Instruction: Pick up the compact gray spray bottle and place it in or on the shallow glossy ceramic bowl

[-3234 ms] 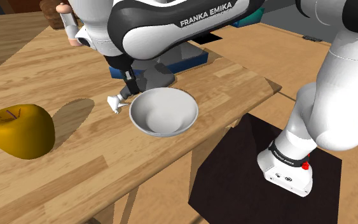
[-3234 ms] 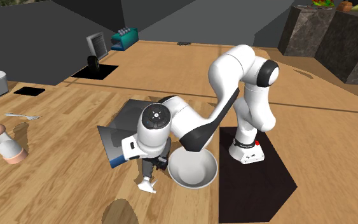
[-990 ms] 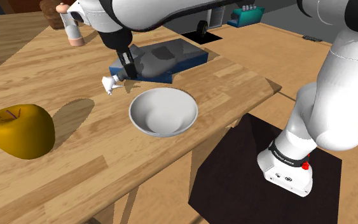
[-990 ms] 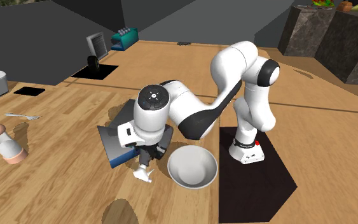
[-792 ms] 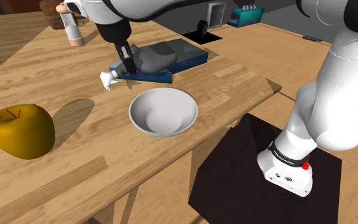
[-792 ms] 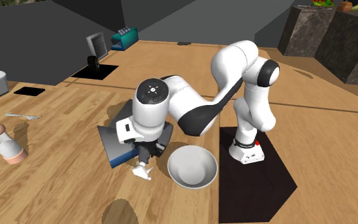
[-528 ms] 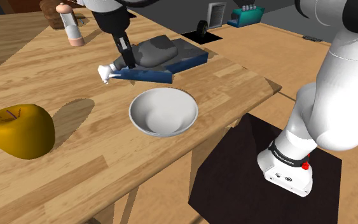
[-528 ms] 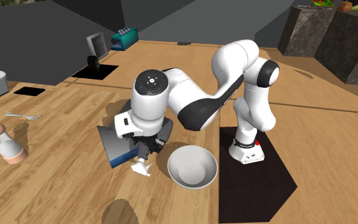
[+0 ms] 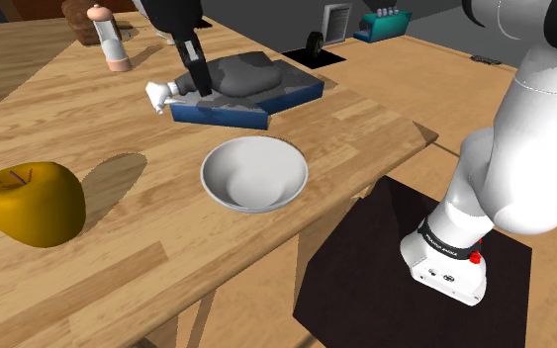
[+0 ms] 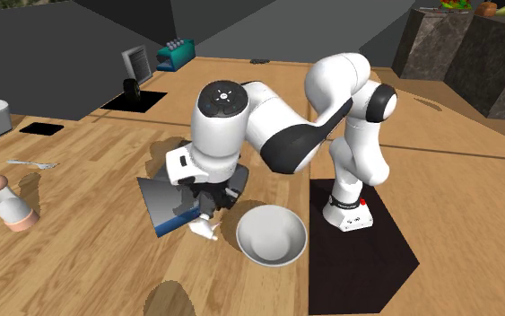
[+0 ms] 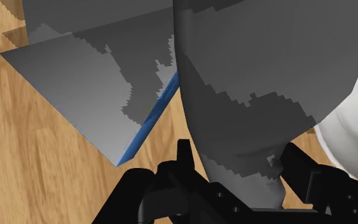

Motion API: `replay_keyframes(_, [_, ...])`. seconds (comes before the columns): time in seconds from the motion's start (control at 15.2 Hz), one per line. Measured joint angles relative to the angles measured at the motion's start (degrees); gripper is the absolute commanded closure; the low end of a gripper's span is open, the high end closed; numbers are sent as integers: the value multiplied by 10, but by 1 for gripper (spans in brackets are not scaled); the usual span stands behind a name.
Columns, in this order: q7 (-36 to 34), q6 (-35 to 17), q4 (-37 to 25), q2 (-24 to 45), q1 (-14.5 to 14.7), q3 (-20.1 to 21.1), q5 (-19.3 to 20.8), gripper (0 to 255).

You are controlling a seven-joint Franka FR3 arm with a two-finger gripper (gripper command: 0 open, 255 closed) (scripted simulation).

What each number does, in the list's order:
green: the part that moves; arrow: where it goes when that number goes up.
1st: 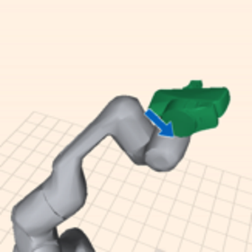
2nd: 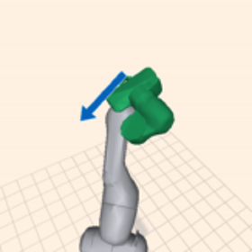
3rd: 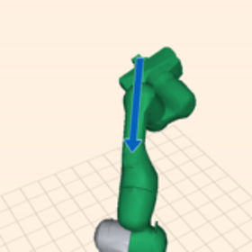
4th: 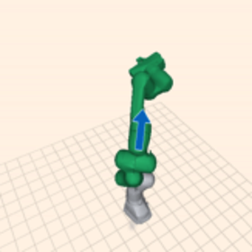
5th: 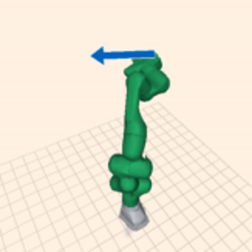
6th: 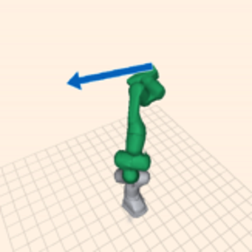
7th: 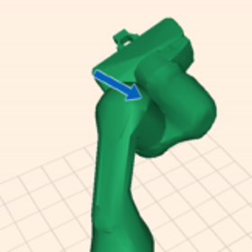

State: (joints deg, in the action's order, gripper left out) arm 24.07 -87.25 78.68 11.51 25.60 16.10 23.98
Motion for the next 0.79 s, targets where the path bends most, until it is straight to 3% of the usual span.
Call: replay_keyframes(0.79, [-107,4,172,-145,49,51,-51,255])
